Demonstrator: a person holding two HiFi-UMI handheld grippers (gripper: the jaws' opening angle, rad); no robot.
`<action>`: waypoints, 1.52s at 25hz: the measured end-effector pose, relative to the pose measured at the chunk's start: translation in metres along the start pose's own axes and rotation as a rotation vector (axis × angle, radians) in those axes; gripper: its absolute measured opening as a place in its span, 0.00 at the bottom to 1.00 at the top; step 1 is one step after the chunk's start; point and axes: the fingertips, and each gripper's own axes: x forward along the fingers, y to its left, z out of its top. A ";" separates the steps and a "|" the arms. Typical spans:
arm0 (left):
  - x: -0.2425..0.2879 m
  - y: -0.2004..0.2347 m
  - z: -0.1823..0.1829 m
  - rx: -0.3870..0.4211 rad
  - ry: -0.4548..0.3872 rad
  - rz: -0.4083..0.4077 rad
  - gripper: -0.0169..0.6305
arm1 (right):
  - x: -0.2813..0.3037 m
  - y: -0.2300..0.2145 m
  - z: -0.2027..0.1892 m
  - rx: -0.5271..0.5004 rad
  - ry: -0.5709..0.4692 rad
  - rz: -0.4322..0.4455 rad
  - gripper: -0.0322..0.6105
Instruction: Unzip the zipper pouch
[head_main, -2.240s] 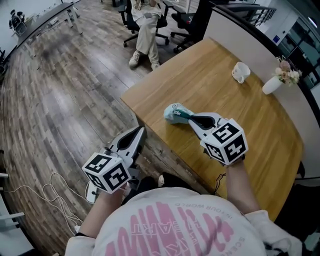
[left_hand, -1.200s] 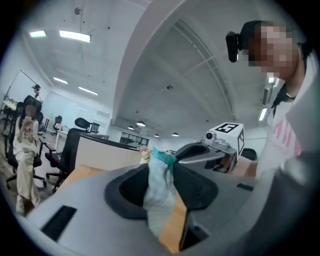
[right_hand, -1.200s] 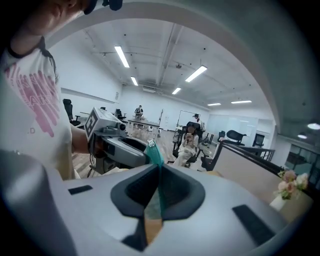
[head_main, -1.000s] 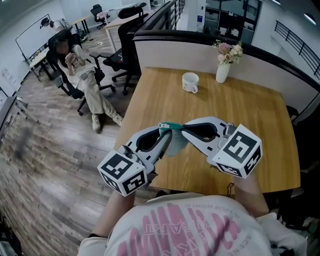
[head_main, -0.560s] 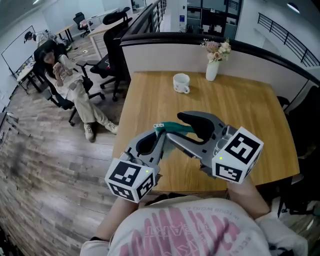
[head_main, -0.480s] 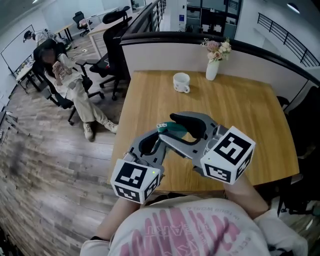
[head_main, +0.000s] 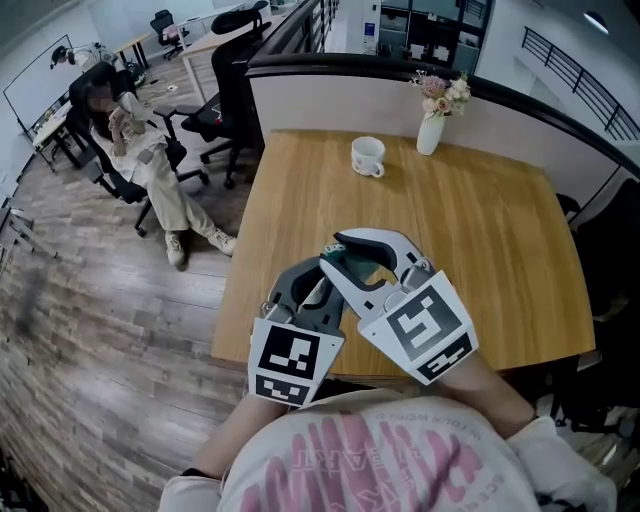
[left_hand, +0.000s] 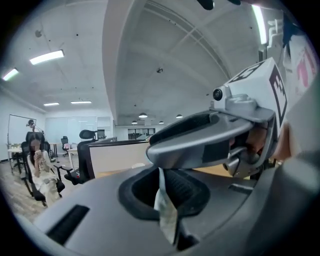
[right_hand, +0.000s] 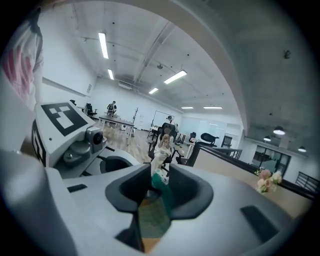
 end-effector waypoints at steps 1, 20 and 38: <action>-0.001 -0.001 -0.001 0.005 0.004 0.003 0.05 | 0.000 0.001 -0.001 0.007 0.005 0.009 0.22; -0.010 -0.014 -0.001 0.099 0.008 0.000 0.05 | -0.025 -0.020 -0.004 0.602 -0.155 0.172 0.06; -0.002 -0.008 0.007 0.113 -0.024 -0.003 0.05 | -0.029 -0.034 -0.007 0.771 -0.216 0.177 0.05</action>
